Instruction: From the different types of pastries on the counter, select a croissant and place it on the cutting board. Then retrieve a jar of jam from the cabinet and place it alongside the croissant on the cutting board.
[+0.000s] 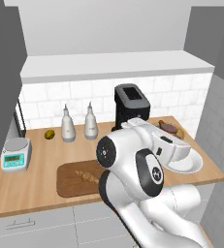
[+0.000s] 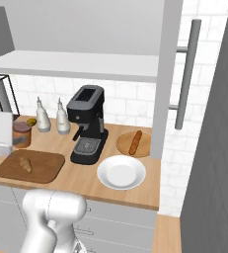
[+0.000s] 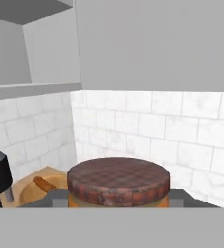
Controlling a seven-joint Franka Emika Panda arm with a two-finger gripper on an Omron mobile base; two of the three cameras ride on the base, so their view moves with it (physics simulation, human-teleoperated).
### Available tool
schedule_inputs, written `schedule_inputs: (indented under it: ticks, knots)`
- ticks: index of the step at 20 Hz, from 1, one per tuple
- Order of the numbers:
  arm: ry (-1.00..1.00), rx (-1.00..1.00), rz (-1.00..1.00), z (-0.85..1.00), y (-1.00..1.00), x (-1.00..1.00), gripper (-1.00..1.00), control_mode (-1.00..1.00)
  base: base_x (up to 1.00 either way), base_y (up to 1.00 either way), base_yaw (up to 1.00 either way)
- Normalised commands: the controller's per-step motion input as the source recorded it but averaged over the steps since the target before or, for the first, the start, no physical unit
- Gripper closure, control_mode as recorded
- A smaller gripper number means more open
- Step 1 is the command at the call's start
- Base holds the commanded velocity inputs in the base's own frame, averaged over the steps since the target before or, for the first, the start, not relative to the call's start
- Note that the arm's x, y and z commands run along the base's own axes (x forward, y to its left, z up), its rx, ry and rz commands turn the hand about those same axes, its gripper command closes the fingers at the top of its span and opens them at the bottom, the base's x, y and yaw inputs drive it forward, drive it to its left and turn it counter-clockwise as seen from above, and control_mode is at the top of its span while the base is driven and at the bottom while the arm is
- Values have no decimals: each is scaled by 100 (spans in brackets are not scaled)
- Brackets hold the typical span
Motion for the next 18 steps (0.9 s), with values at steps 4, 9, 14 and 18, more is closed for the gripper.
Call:
schedule_inputs:
  ticks: [4, 9, 14, 18]
  knots:
    - [0, 0, 3, -40, 20, -28, 100, -100, 0, 0, 0]
    - [0, 0, 3, -35, 25, -16, 100, -100, 0, 0, 0]
    - [0, 0, 2, -36, 11, -11, 100, -100, 0, 0, 0]
    - [0, 0, 0, -39, 1, -1, 100, -100, 0, 0, 0]
